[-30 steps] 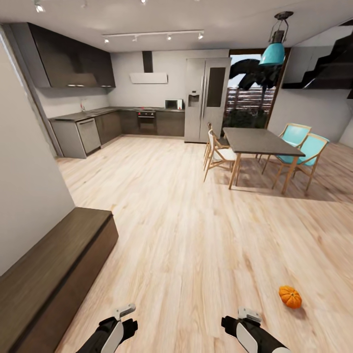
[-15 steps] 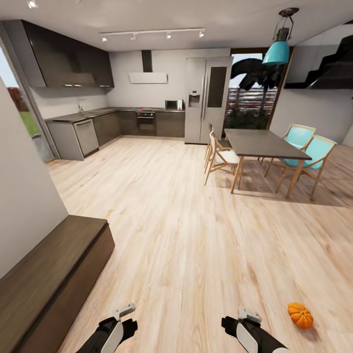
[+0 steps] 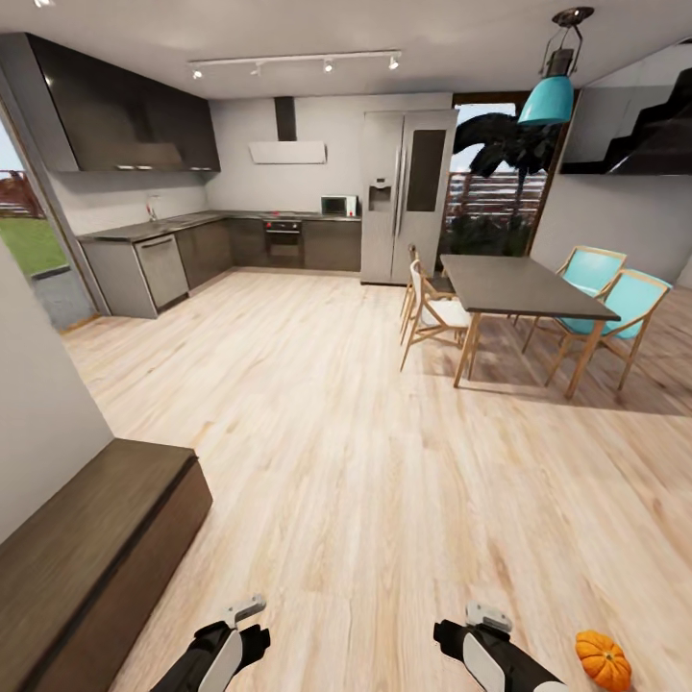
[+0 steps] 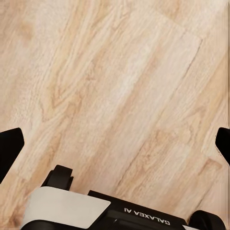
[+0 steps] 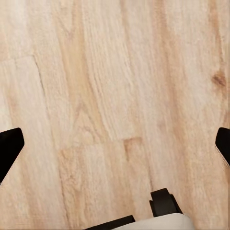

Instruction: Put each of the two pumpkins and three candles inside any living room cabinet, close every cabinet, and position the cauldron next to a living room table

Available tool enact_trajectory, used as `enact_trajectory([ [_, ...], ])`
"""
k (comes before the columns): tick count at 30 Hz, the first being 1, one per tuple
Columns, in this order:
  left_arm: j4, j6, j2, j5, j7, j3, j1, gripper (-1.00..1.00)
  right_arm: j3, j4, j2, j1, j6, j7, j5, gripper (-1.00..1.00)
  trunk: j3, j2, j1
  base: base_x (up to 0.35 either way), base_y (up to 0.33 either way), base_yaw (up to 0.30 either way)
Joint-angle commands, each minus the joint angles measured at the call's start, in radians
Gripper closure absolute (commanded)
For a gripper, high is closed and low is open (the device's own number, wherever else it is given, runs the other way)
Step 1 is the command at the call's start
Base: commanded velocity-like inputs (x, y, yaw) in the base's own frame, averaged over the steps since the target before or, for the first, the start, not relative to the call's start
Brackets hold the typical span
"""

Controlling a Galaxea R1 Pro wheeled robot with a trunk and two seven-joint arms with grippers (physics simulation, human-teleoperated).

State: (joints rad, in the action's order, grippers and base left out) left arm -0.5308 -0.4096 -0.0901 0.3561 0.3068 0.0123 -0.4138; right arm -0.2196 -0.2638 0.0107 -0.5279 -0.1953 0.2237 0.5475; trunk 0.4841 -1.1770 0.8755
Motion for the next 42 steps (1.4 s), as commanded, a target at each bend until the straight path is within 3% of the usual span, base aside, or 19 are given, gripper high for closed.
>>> enact_trajectory([
  [1,0.0,0.0,0.0,0.0,0.0,0.0,0.0,-1.0,0.0,0.0,0.0,0.0,0.0,0.001,-0.001,-1.0,0.0,0.0,0.0,0.16,-0.11,0.0],
  [16,0.0,0.0,0.0,0.001,-0.002,0.0,0.0,-1.0,-0.007,-0.001,0.009,0.0,-0.001,0.001,-0.005,-1.0,0.0,0.0,0.0,0.02,-0.015,0.192],
  [31,0.0,0.0,-0.002,0.001,-0.001,0.0,0.0,-1.0,-0.009,-0.002,0.007,0.0,-0.002,0.002,-0.005,-1.0,0.0,0.0,0.0,0.0,-0.017,0.007],
  [42,0.0,0.0,-0.003,0.001,0.0,-0.001,0.001,-1.0,-0.009,-0.002,0.012,0.0,-0.003,0.003,-0.006,-1.0,0.0,0.0,0.0,0.0,-0.221,0.035],
])
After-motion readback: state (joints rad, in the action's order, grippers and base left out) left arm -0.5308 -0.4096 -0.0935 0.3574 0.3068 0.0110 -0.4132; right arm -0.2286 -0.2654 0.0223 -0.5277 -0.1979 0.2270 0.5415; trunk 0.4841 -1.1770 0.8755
